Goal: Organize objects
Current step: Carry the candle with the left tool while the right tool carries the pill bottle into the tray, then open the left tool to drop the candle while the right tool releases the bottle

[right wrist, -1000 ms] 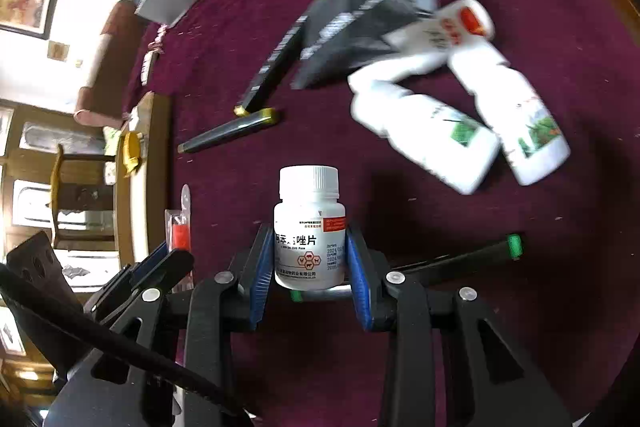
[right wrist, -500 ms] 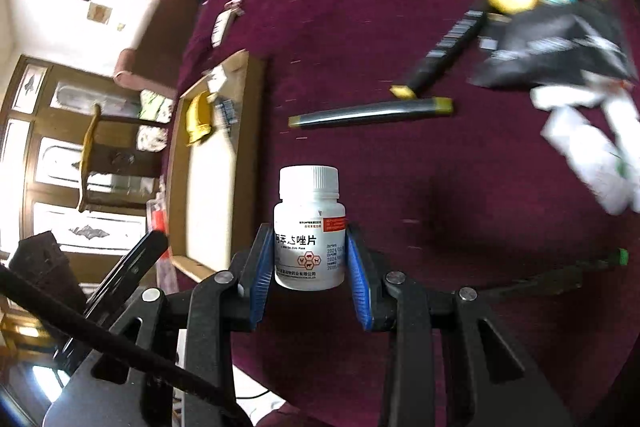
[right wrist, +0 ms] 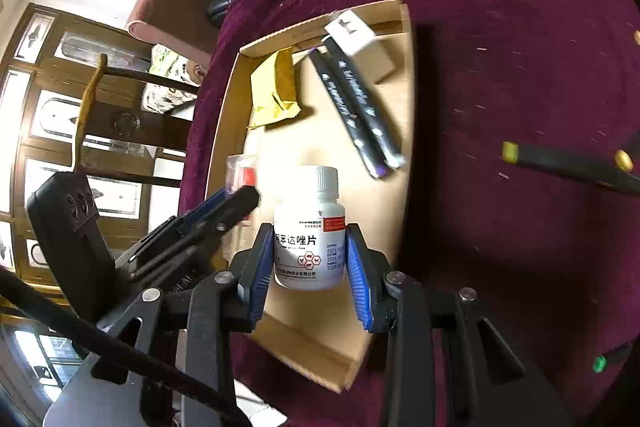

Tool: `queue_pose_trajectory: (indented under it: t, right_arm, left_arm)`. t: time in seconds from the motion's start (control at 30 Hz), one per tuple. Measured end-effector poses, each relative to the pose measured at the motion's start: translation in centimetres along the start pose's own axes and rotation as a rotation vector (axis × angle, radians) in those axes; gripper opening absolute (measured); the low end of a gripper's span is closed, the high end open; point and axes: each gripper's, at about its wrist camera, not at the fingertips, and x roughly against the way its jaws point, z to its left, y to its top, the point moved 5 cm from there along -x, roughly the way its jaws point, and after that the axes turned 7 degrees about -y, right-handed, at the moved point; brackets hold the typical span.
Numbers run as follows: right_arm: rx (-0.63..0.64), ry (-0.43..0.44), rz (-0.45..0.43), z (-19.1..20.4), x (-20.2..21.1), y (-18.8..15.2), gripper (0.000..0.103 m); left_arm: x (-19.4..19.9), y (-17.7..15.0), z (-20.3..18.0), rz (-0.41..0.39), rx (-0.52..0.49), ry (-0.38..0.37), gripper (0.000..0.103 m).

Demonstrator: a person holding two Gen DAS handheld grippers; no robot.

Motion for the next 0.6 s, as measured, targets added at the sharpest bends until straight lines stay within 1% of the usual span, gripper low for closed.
queue_pose_trajectory:
  t: [0.13, 0.3, 0.47, 0.6]
  right_arm:
    - [0.0, -0.037, 0.009, 0.7, -2.0, 1.3, 0.033]
    - [-0.001, -0.09, 0.005, 1.1, -3.8, 2.7, 0.033]
    - [-0.009, -0.124, -0.003, 0.8, -4.7, 3.3, 0.033]
    - [-0.017, -0.13, -0.007, 0.6, -4.9, 3.5, 0.033]
  left_arm:
    - [-1.0, 0.6, 1.4, 0.02, 0.042, -0.027, 0.023]
    - [-1.7, 1.2, 2.2, 0.018, 0.059, -0.029, 0.023]
    - [-2.0, 1.9, 3.0, 0.011, 0.093, -0.057, 0.023]
    - [-2.1, 2.1, 3.3, 0.012, 0.1, -0.072, 0.023]
